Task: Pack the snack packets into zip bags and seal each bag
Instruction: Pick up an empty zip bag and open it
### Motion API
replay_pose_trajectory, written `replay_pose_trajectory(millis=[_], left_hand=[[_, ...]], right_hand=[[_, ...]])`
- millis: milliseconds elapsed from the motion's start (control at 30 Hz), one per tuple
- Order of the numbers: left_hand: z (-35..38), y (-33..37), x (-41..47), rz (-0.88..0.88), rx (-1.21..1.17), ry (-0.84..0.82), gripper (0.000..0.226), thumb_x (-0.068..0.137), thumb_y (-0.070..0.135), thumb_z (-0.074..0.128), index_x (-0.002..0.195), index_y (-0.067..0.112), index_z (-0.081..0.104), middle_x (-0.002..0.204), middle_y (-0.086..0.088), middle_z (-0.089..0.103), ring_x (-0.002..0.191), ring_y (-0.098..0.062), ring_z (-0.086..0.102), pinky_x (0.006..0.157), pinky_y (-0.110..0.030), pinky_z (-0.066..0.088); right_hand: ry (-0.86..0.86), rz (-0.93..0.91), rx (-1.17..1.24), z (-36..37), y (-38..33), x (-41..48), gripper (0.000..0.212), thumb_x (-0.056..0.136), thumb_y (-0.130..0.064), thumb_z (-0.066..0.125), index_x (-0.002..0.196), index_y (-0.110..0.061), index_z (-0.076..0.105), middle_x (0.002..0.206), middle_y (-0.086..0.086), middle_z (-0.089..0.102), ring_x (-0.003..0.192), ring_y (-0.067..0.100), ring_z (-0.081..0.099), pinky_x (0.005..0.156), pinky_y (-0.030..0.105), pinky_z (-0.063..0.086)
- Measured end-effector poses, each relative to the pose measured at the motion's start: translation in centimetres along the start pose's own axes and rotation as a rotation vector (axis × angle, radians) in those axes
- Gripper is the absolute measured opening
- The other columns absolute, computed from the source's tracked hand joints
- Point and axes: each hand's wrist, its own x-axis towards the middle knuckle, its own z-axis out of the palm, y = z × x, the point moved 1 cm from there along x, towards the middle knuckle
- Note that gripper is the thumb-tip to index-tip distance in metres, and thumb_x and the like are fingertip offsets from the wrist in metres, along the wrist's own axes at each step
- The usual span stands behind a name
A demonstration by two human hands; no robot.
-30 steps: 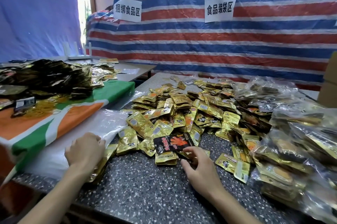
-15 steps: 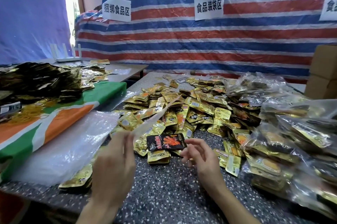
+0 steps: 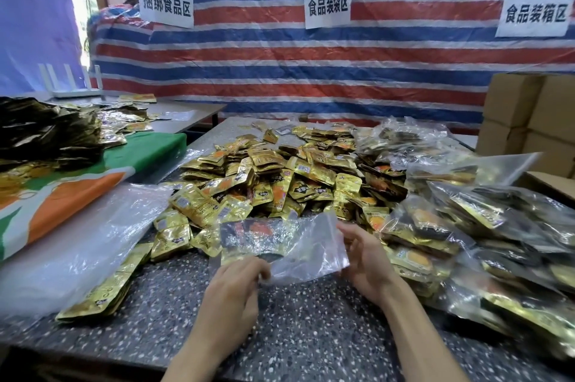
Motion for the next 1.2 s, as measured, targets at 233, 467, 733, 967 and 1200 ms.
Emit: replay_pose_trajectory(millis=[233,467,733,967,1200], left_hand=[[0.0,0.3,-0.2,0.001,0.028,-0.071,0.032,0.082,-0.006,0.062,0.081,0.026,0.065,0.087,0.021,0.066,0.094,0.000,0.060,0.095,-0.030,0.046],[0.0,0.9,0.3,-0.023,-0.017,-0.083,0.028,0.076,0.008,0.047,0.083,0.024,0.068,0.094,0.019,0.067,0.101,0.001,0.058,0.094,-0.024,0.041],[3.1,5.7,3.2,-0.329,-0.689,-0.095,0.047,0.076,0.058,0.076,0.093,0.017,0.061,0.086,-0.001,0.068,0.073,-0.017,0.066,0.066,-0.023,0.054],[4.0,3.9,2.9,-0.366,-0.849,0.002,0.012,0.083,0.009,0.078,0.079,0.015,0.068,0.071,-0.004,0.069,0.060,-0.018,0.065,0.053,-0.026,0.050],[3.3,4.6,2.2,-0.253,-0.834,0.336,0.014,0.089,0.010,0.059,0.078,0.007,0.051,0.064,0.003,0.056,0.053,-0.006,0.046,0.048,-0.018,0.040]], right_hand=[[-0.087,0.112,-0.106,-0.5,0.6,0.1,0.048,0.083,-0.044,0.067,0.095,0.002,0.064,0.086,0.016,0.062,0.064,0.019,0.059,0.049,0.026,0.049],[-0.190,0.057,-0.165,-0.7,0.7,0.0,0.018,0.086,-0.019,0.074,0.075,-0.004,0.072,0.081,0.013,0.065,0.069,0.021,0.060,0.055,0.024,0.052],[-0.255,0.011,-0.276,0.6,1.4,-0.3,0.033,0.069,-0.035,0.090,0.063,-0.014,0.065,0.067,0.002,0.064,0.056,0.014,0.055,0.051,0.021,0.045],[-0.224,-0.068,-0.297,1.0,1.7,-0.2,0.034,0.081,-0.036,0.076,0.061,-0.011,0.064,0.056,0.001,0.058,0.049,0.013,0.050,0.051,0.023,0.039],[0.263,-0.369,-0.387,0.5,0.5,0.0,0.029,0.067,-0.014,0.062,0.042,-0.014,0.047,0.044,0.000,0.038,0.043,0.012,0.033,0.047,0.021,0.034]])
